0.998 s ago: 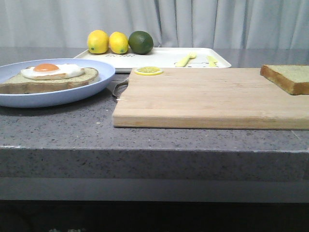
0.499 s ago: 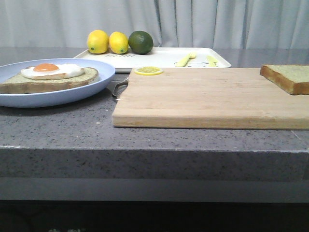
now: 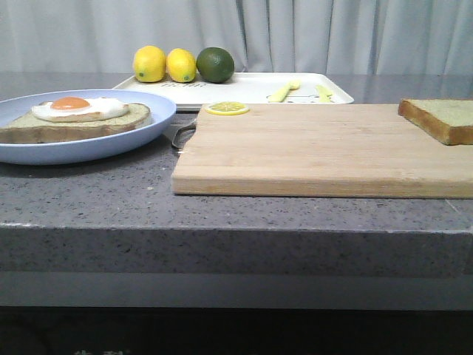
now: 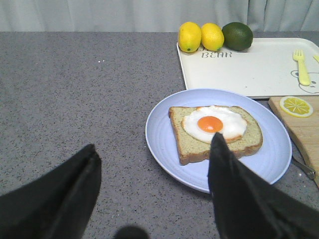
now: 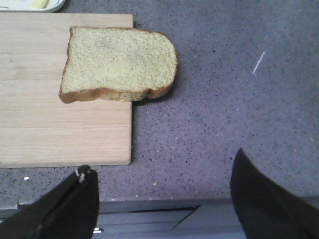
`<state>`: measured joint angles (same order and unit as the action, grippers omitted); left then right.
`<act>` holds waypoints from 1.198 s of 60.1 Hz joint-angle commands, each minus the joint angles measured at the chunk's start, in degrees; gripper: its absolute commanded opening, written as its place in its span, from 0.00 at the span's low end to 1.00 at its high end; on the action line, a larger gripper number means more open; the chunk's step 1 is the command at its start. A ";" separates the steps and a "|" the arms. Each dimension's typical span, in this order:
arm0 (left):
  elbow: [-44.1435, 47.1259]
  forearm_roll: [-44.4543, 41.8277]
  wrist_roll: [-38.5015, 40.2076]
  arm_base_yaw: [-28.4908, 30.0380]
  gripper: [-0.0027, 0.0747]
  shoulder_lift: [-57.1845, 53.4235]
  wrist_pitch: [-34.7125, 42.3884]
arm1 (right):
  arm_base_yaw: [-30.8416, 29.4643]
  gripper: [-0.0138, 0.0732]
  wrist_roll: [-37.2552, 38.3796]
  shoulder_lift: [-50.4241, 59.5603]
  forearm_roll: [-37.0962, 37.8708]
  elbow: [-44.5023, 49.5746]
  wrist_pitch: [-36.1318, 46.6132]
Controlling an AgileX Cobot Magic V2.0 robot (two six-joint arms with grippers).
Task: Place bread and move sandwich to tray
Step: 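Grasp the plain bread slice with the right gripper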
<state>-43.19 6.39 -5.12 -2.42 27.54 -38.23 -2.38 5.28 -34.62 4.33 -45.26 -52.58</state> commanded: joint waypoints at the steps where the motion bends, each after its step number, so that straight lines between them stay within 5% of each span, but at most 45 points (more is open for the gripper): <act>1: -1.49 1.25 -0.03 -0.34 0.63 0.64 4.76 | -0.27 0.80 -0.20 -3.54 0.22 -4.53 -0.64; 26: -1.49 1.34 -0.03 -4.43 0.63 0.64 4.76 | -1.89 0.80 -11.41 -25.01 -9.18 -18.24 -16.36; 35: -1.49 0.09 -0.03 -5.65 0.63 0.64 4.76 | -11.54 0.80 -14.84 -28.77 -14.84 -19.31 -16.53; 51: -1.49 0.09 -0.03 -5.65 0.63 0.64 4.76 | -33.43 0.80 -31.88 -37.19 -42.58 -19.20 -17.77; 72: -1.49 0.09 -0.03 -5.65 0.63 0.64 4.76 | -39.22 0.80 -44.05 -51.27 -59.47 -19.20 -19.10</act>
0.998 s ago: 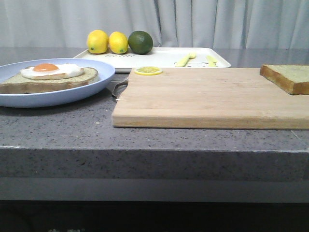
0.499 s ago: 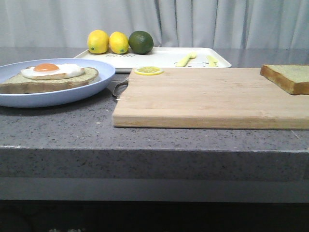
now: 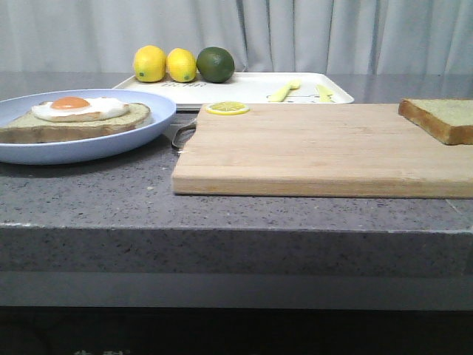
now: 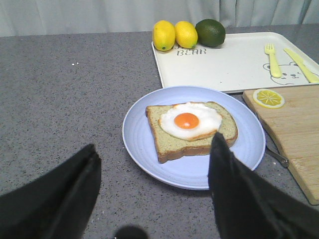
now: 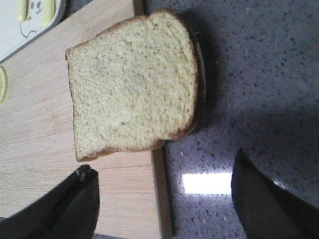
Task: Place bread and move sandwich to tray
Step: 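Grasp the plain bread slice with the right gripper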
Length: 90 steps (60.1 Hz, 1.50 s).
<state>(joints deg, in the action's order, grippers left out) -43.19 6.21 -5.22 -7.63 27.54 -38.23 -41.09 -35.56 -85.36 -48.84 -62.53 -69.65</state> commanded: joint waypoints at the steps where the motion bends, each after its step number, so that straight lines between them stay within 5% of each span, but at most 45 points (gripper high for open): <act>1: -1.49 0.27 0.07 -0.45 0.63 0.64 4.76 | -0.52 0.80 -3.69 -0.95 -6.99 -1.94 -2.03; 25: -1.49 0.27 0.07 -0.45 0.63 0.64 4.76 | -0.52 0.80 -9.55 -8.35 -15.02 -1.94 -2.11; 65: -1.49 0.27 0.07 -0.45 0.63 0.64 4.76 | 5.07 0.80 -11.11 -13.80 -16.59 -1.94 -2.50; 90: -1.49 0.27 0.07 -0.45 0.63 0.64 4.76 | 5.22 0.27 -11.16 -13.80 -20.22 -2.29 -4.20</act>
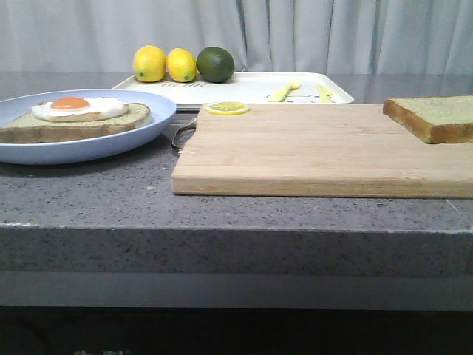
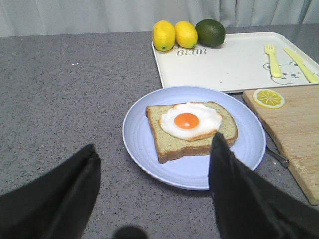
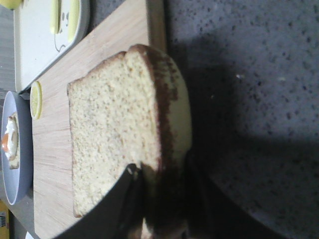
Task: Place bread and move sandwich to tray
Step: 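Grasp the plain bread slice with the right gripper, then lift the bread slice and carry it toward the blue plate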
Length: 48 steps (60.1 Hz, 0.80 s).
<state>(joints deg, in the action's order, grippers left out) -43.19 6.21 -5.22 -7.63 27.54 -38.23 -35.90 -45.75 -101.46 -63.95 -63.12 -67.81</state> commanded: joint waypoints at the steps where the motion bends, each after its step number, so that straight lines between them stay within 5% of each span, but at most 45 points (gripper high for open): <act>1: -1.49 0.27 0.07 -0.45 0.63 0.64 4.76 | 0.03 0.26 -0.97 2.30 -5.41 -1.70 -6.36; 34: -1.49 0.27 0.07 -0.45 0.63 0.64 4.76 | 0.84 0.23 -0.18 9.56 -11.15 -1.70 -8.69; 48: -1.49 0.27 0.07 -0.45 0.63 0.64 4.76 | 7.93 0.23 0.27 13.53 -17.28 -1.70 -8.64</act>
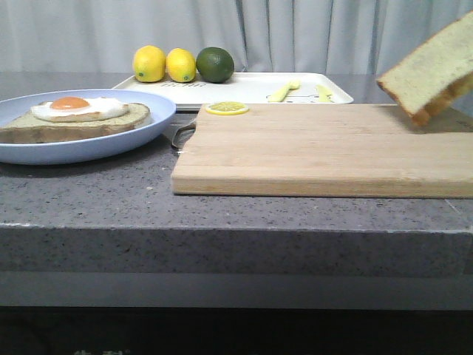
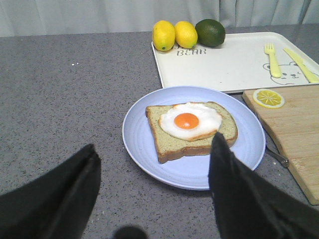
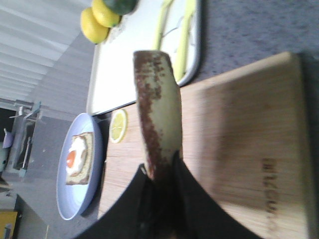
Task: Place bread and move sandwich to tray
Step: 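Lift the bread slice and carry it toward the blue plate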
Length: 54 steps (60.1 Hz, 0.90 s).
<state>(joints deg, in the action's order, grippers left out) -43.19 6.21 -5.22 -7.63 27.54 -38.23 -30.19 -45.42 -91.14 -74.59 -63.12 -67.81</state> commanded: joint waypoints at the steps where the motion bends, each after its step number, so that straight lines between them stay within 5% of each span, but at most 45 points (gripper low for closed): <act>1: -1.49 0.27 0.07 -0.45 0.63 0.64 4.76 | 3.14 0.23 -0.05 3.33 -7.47 -1.70 -8.64; 15: -1.49 0.27 0.07 -0.45 0.63 0.64 4.76 | 17.07 0.23 -0.05 3.39 -19.97 -1.70 -5.86; 30: -1.49 0.39 0.07 -0.45 0.63 0.64 4.76 | 37.53 0.23 -0.05 3.34 -32.39 -1.70 10.54; 44: -1.49 0.39 0.07 -0.45 0.63 0.64 4.76 | 55.11 0.23 -0.04 0.81 -32.39 -6.30 32.70; 54: -1.49 0.51 0.07 -0.45 0.63 0.64 4.76 | 61.58 0.23 2.85 -3.90 -32.39 -11.47 41.67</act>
<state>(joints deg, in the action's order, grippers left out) -43.19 6.21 -5.22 -7.63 27.54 -38.23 29.23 -44.30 -95.44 -101.82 -70.50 -29.09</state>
